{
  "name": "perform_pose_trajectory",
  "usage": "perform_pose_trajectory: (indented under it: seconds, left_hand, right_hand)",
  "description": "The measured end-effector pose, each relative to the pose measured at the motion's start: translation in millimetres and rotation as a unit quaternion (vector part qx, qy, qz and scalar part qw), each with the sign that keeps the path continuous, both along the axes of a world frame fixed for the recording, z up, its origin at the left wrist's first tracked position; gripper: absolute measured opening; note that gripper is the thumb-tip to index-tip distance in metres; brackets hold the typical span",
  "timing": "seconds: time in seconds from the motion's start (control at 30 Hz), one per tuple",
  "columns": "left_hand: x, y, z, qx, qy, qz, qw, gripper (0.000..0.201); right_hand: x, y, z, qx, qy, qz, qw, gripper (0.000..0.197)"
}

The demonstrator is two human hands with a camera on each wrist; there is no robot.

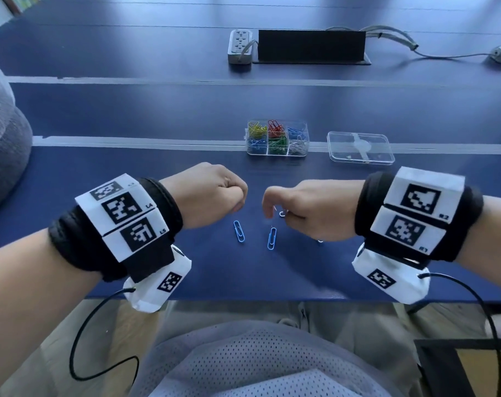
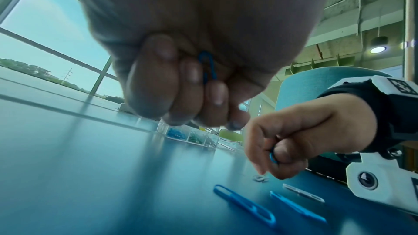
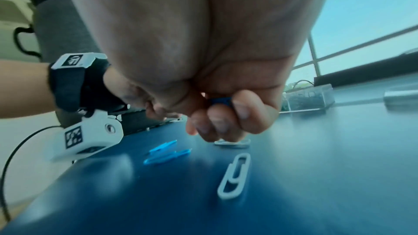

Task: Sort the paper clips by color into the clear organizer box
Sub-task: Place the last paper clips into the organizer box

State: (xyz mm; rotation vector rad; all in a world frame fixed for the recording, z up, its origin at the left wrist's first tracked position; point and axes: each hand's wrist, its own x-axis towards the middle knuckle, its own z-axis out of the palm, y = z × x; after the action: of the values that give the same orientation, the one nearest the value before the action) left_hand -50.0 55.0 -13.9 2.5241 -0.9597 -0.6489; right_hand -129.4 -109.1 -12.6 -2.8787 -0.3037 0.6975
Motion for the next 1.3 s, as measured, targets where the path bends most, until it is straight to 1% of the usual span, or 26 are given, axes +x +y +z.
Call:
perform_pose_trajectory:
  seconds: [0.07, 0.13, 0.2, 0.23, 0.33, 0.43, 0.47, 0.57, 0.6, 0.7, 0.73, 0.8, 0.83, 0.87, 0.97, 1.03, 1.17, 1.3]
  left_hand:
    - [-1, 3, 0, 0.0, -0.009, -0.031, 0.999, 0.02]
    - [-2, 6, 1, 0.028, -0.025, -0.086, 0.996, 0.004]
    - [2, 7, -2, 0.071, -0.043, -0.133, 0.988, 0.019]
    - [3, 6, -2, 0.089, -0.054, -0.143, 0.984, 0.02]
    - [7, 3, -4, 0.119, -0.08, -0.173, 0.974, 0.011]
    - [8, 2, -3, 0.138, -0.096, -0.2, 0.965, 0.009]
    - [8, 2, -3, 0.136, -0.101, -0.201, 0.965, 0.01]
    - [10, 0, -4, 0.112, -0.083, -0.168, 0.976, 0.013]
    - [11, -1, -4, 0.109, -0.072, -0.156, 0.979, 0.016]
    - [18, -10, -1, 0.123, -0.053, -0.128, 0.983, 0.021]
    - [21, -14, 1, 0.129, -0.04, -0.12, 0.984, 0.021]
    - [29, -22, 7, 0.129, 0.003, -0.102, 0.986, 0.018]
    - [34, -26, 10, 0.117, 0.015, -0.093, 0.989, 0.016]
    - [39, -30, 13, 0.096, 0.015, -0.084, 0.992, 0.014]
    - [54, -46, 20, 0.009, -0.037, -0.053, 0.998, 0.012]
    - [66, -57, 23, -0.026, -0.075, -0.03, 0.996, 0.012]
    - [82, -76, 21, -0.006, -0.161, -0.008, 0.987, 0.02]
    - [86, -88, 12, 0.026, -0.195, -0.041, 0.98, 0.026]
  right_hand:
    - [-5, 1, -1, -0.027, -0.015, 0.045, 0.998, 0.021]
    - [-7, 4, -2, -0.047, -0.021, 0.081, 0.995, 0.023]
    - [-7, 7, -1, -0.071, -0.014, 0.112, 0.991, 0.028]
    - [-6, 9, 0, -0.078, -0.015, 0.124, 0.989, 0.027]
    - [-5, 9, -1, -0.09, -0.006, 0.139, 0.986, 0.019]
    - [-8, 8, -3, -0.075, -0.007, 0.14, 0.987, 0.009]
    - [-8, 8, -2, -0.061, -0.011, 0.128, 0.99, 0.006]
    - [-1, 2, 6, 0.006, -0.017, 0.063, 0.998, 0.019]
    - [4, -2, 8, 0.026, -0.023, 0.043, 0.998, 0.019]
    - [24, -21, 12, 0.025, -0.056, 0.012, 0.998, 0.012]
    - [31, -28, 12, 0.019, -0.061, -0.004, 0.998, 0.017]
    - [48, -40, 16, 0.007, -0.057, -0.054, 0.997, 0.038]
    - [57, -46, 19, -0.002, -0.061, -0.083, 0.995, 0.044]
    - [66, -52, 22, -0.011, -0.074, -0.11, 0.991, 0.047]
    - [94, -65, 28, -0.031, -0.135, -0.164, 0.977, 0.039]
    - [108, -69, 28, -0.044, -0.155, -0.185, 0.969, 0.034]
    - [127, -64, 25, -0.079, -0.135, -0.178, 0.971, 0.026]
    - [133, -56, 24, -0.091, -0.117, -0.163, 0.975, 0.027]
